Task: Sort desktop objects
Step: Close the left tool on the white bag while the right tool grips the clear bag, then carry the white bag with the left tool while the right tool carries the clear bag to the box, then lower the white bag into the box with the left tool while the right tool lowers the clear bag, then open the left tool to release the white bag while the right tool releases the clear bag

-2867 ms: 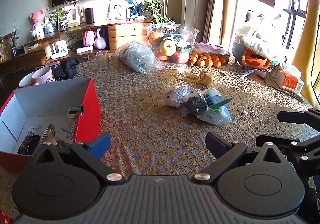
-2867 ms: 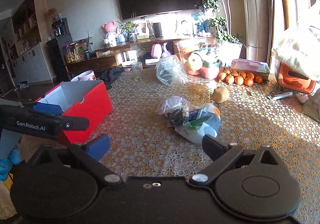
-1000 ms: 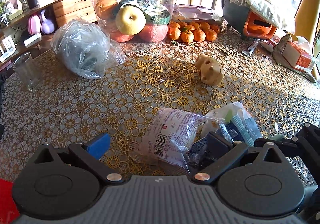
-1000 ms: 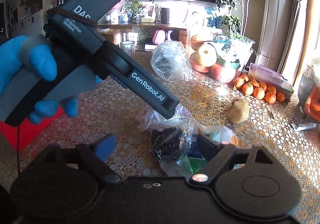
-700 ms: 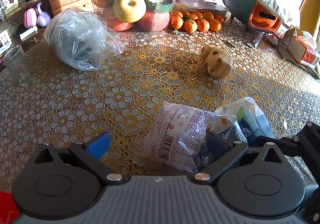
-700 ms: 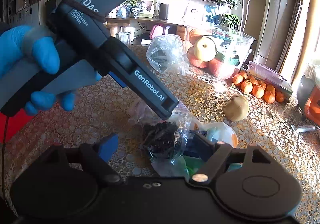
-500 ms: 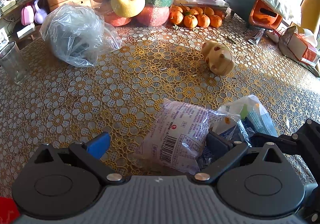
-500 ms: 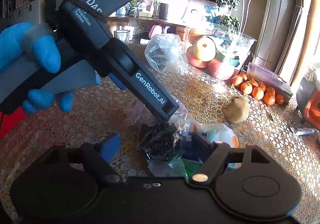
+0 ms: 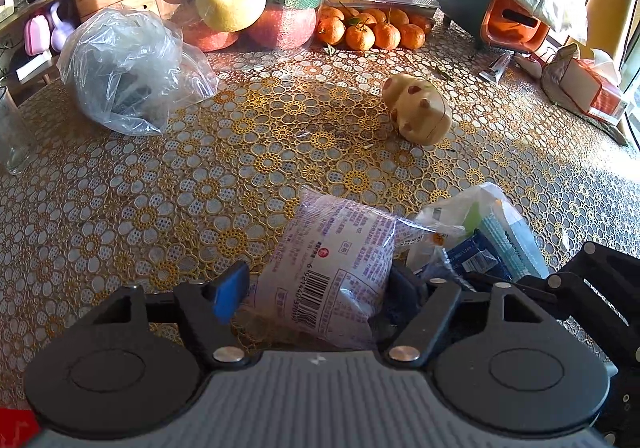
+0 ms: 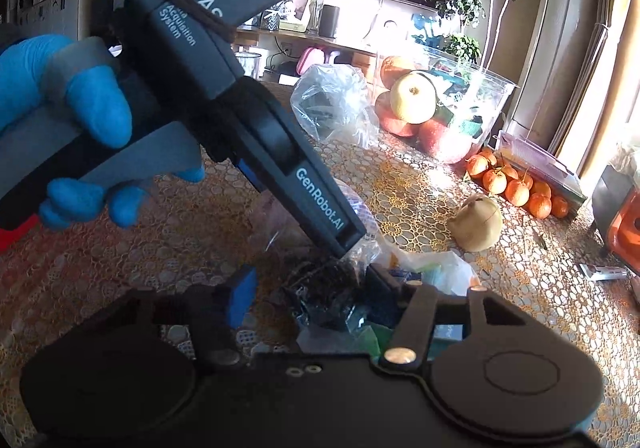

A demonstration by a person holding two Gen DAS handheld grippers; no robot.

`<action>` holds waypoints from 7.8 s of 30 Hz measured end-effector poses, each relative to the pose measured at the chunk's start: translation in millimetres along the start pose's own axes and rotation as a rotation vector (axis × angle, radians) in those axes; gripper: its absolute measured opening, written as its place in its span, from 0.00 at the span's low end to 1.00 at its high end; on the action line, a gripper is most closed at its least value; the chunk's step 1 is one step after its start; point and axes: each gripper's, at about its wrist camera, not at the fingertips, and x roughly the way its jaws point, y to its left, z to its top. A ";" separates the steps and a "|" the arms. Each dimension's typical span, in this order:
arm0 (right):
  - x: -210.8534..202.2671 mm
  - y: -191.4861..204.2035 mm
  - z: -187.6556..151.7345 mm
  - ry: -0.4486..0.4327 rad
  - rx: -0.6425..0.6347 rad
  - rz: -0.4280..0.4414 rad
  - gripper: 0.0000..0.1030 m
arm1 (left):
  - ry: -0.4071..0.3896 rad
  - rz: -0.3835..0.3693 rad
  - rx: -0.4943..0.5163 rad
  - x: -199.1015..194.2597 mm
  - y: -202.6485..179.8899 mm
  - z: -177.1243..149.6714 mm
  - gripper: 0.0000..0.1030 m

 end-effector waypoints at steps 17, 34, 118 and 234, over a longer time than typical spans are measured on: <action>-4.3 -4.6 2.2 -0.009 0.030 -0.006 0.30 | -0.018 0.018 -0.004 -8.4 -2.7 -2.3 0.59; -39.2 0.6 15.4 -0.045 0.043 0.000 0.29 | -0.064 0.035 -0.028 -59.8 -12.8 -8.3 0.58; -168.5 135.5 76.7 -0.043 -0.156 0.223 0.30 | -0.133 0.302 -0.296 -315.4 58.4 -199.7 0.59; -14.1 224.0 144.9 0.124 -0.260 0.447 0.77 | 0.073 0.435 -0.373 -221.7 205.8 -160.3 0.59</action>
